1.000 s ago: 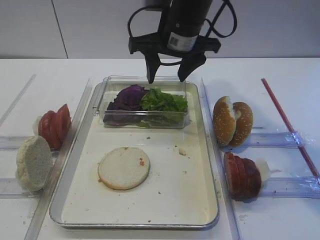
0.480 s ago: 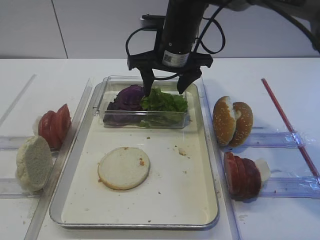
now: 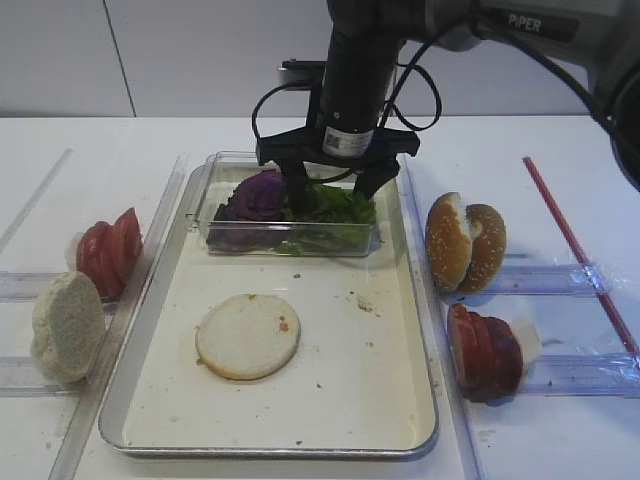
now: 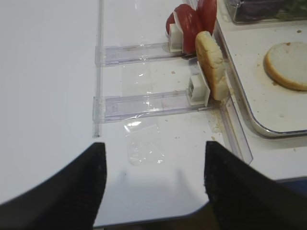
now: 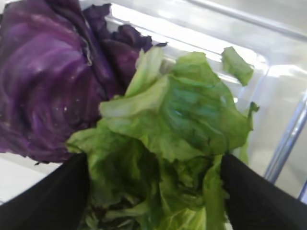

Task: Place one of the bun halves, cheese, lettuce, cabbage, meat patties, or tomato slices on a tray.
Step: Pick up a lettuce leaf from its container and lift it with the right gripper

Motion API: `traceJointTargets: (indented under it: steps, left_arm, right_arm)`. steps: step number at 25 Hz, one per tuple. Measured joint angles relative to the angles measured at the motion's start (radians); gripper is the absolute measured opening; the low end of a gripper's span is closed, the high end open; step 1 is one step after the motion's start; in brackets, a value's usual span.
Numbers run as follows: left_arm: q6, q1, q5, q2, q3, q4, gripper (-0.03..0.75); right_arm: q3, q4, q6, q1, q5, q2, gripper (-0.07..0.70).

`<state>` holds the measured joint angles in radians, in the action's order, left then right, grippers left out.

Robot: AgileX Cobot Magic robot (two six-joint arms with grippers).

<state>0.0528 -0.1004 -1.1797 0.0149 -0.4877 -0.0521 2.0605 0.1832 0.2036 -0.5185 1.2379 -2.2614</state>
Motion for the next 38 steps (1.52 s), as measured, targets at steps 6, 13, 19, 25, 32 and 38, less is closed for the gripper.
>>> traceJointTargets:
  steps: [6,13,19,25,32,38]
  left_arm:
    - [0.000,0.000,0.000,0.000,0.000,0.000,0.411]
    - [0.000,0.000,0.000,0.000,0.000,0.000,0.411]
    - [0.000,0.000,0.000,0.000,0.000,0.000,0.411]
    - [0.000,0.000,0.000,0.000,0.000,0.000,0.411]
    - [0.000,0.000,0.000,0.000,0.000,0.000,0.411]
    - [0.000,0.000,0.000,0.000,0.000,0.000,0.411]
  right_arm:
    - [0.000,-0.002,0.000,-0.002,-0.001,-0.002,0.472]
    - [0.000,-0.002,-0.002,-0.002,-0.001,-0.018,0.363]
    - [0.001,-0.006,0.000,-0.002,-0.001,-0.028,0.258]
    - [0.001,-0.035,0.000,-0.005,-0.001,-0.028,0.077]
    - [0.040,-0.043,0.023,-0.006,-0.001,-0.002,0.070]
    - [0.046,-0.041,0.034,-0.006,0.001,0.066,0.069]
